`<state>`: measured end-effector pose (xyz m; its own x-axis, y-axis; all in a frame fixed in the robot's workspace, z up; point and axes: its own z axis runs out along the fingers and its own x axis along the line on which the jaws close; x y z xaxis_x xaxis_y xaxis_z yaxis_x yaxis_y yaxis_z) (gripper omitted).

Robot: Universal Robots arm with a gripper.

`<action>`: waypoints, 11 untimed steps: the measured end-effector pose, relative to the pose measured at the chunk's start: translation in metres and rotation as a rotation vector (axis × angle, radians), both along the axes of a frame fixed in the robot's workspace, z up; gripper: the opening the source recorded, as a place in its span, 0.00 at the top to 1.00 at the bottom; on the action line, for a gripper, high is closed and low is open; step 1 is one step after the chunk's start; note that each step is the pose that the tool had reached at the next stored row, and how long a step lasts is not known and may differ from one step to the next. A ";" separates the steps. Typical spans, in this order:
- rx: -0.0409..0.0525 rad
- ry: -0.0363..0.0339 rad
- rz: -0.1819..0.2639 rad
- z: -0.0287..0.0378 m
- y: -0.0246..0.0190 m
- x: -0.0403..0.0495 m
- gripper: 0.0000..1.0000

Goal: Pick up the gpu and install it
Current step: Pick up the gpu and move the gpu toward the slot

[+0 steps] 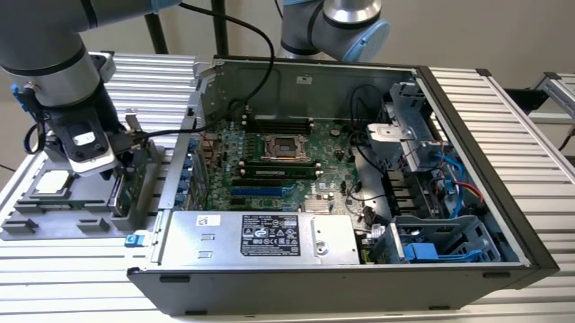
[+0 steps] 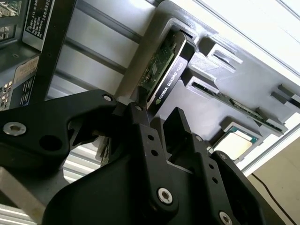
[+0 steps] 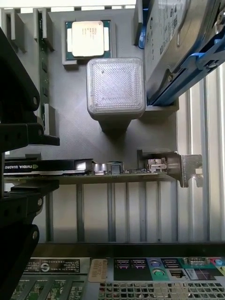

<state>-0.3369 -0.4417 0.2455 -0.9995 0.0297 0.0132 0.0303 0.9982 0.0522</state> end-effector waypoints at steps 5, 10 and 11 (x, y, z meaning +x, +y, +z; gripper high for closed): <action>0.0000 0.0001 0.000 -0.0005 0.0000 0.0000 0.00; 0.0001 -0.0010 0.004 -0.0009 0.0002 0.0004 0.00; 0.0001 -0.0023 0.006 -0.0009 0.0002 0.0004 0.00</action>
<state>-0.3365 -0.4414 0.2446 -0.9997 0.0240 0.0109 0.0245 0.9983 0.0524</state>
